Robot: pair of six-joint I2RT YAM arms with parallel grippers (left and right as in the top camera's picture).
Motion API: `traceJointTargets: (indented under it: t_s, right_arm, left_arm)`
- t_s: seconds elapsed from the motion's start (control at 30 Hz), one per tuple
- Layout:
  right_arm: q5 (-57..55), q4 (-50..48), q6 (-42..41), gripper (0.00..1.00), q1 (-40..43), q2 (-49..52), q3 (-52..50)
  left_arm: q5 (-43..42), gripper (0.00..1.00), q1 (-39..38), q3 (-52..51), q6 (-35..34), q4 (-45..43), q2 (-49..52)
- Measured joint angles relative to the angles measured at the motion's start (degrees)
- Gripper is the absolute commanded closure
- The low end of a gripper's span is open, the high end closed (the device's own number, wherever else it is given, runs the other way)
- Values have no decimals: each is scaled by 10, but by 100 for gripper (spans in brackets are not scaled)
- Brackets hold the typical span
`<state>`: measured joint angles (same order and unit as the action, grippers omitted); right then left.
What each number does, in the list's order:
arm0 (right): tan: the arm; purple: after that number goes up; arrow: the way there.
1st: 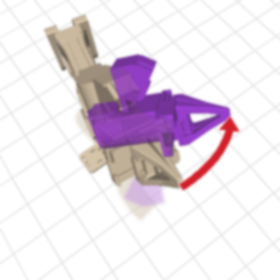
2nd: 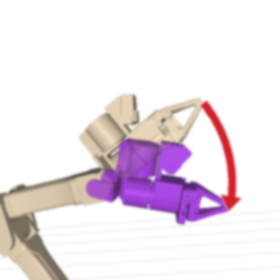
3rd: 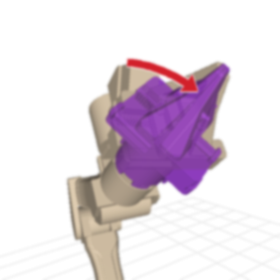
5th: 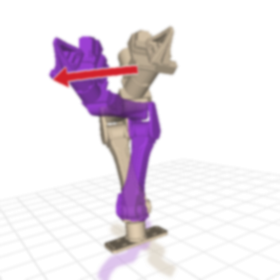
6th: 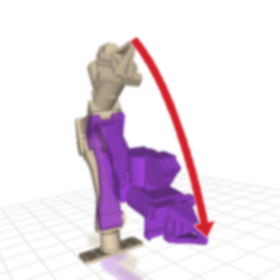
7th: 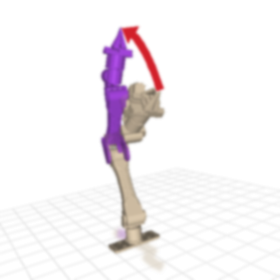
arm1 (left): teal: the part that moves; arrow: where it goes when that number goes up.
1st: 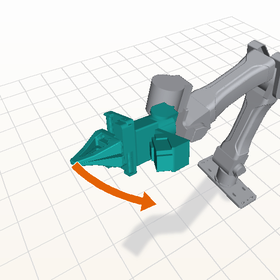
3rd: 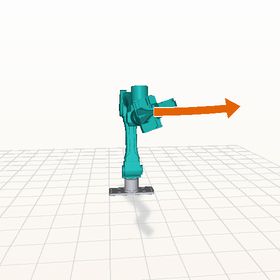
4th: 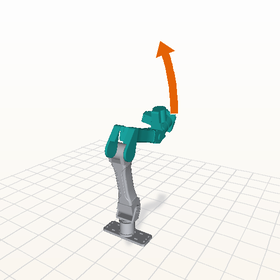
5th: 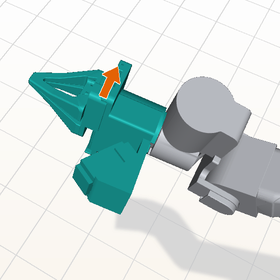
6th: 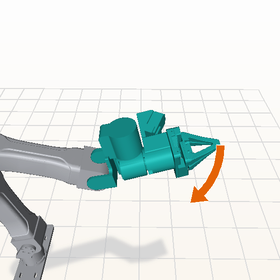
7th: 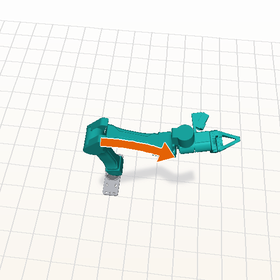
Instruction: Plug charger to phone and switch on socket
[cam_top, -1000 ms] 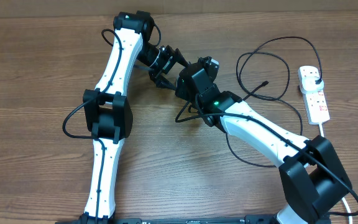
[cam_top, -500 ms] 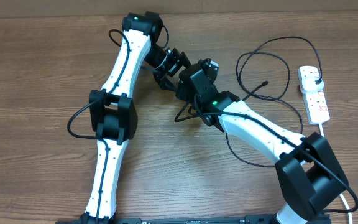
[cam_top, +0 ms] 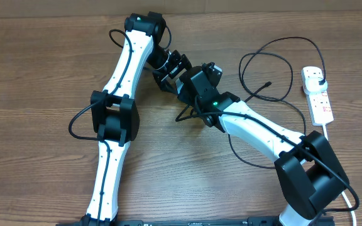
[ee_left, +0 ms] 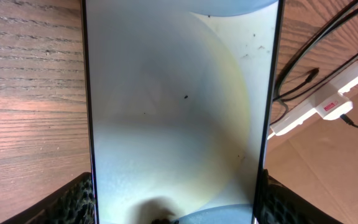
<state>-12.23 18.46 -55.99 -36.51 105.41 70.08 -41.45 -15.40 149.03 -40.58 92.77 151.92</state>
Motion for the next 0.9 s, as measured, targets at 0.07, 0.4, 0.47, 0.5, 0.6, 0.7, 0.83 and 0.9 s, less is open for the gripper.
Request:
traceJointTargets:
  t_s: [0.07,0.4,0.47,0.5,0.6,0.7,0.83,0.9]
  right_arm:
    - [0,1,-9,72,0,0,0]
    - [4,0,-33,80,0,0,0]
    - [5,-1,-36,81,0,0,0]
    - [6,0,-37,82,0,0,0]
    - [9,0,-38,85,0,0,0]
    - [9,0,-40,88,0,0,0]
    - [16,-3,-51,91,1,0,1]
    - [17,-1,-52,92,1,0,1]
  left_arm:
    - [2,49,0,0,0,0,0]
    - [2,49,0,0,0,0,0]
    - [5,47,0,0,-2,0,0]
    - [6,47,-1,0,-5,0,0]
    - [12,46,-3,0,-11,0,0]
    - [14,46,-4,0,-13,0,0]
    - [12,46,-4,0,-15,0,0]
    - [12,45,-4,0,-15,0,0]
